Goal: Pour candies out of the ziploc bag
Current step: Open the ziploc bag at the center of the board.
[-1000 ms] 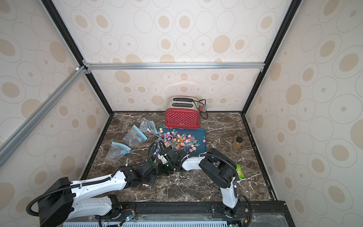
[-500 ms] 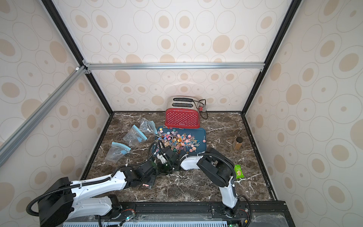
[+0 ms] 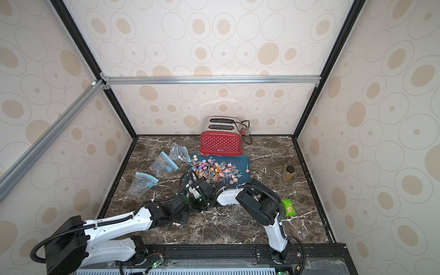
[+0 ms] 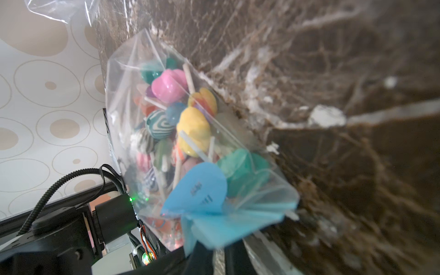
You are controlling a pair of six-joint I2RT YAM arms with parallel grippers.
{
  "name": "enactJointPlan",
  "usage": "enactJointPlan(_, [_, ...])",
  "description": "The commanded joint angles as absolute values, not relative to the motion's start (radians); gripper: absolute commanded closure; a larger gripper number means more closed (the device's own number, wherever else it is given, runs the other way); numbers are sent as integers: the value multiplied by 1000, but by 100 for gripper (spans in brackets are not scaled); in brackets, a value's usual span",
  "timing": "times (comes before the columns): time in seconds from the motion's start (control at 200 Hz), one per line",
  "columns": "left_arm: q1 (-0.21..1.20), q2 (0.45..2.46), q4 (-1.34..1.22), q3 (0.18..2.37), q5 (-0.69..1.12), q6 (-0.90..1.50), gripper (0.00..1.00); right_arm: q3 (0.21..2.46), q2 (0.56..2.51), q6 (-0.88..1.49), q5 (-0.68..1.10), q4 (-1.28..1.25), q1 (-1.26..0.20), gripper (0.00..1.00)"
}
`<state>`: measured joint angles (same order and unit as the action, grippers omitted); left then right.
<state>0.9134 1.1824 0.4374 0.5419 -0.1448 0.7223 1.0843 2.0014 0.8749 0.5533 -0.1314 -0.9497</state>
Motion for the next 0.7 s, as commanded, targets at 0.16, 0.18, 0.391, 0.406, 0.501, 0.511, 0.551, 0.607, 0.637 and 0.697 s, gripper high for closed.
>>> enactJointPlan(0.16, [905, 1141, 476, 540, -179, 747, 100, 1099, 2014, 886, 546, -125, -963, 100])
enactJointPlan(0.18, [905, 1143, 476, 540, -178, 747, 100, 1094, 2011, 887, 543, -128, -963, 100])
enactJointPlan(0.391, [905, 1193, 448, 550, -141, 745, 87, 1059, 1970, 890, 531, -168, -964, 100])
enactJointPlan(0.406, [905, 1198, 447, 551, -138, 743, 86, 1055, 1963, 889, 529, -169, -963, 100])
enactJointPlan(0.501, [905, 1226, 442, 560, -125, 740, 81, 1042, 1933, 878, 520, -173, -963, 100])
enactJointPlan(0.511, [907, 1228, 442, 562, -124, 740, 81, 1042, 1931, 877, 519, -172, -963, 100])
enactJointPlan(0.551, [905, 1235, 443, 566, -123, 739, 80, 1037, 1920, 871, 516, -169, -962, 100])
enactJointPlan(0.607, [905, 1242, 446, 570, -120, 738, 78, 1033, 1907, 867, 511, -166, -963, 100])
enactJointPlan(0.637, [905, 1241, 449, 572, -118, 739, 78, 1029, 1902, 864, 510, -166, -962, 100])
enactJointPlan(0.697, [905, 1240, 455, 576, -118, 736, 76, 1026, 1894, 863, 511, -167, -962, 100])
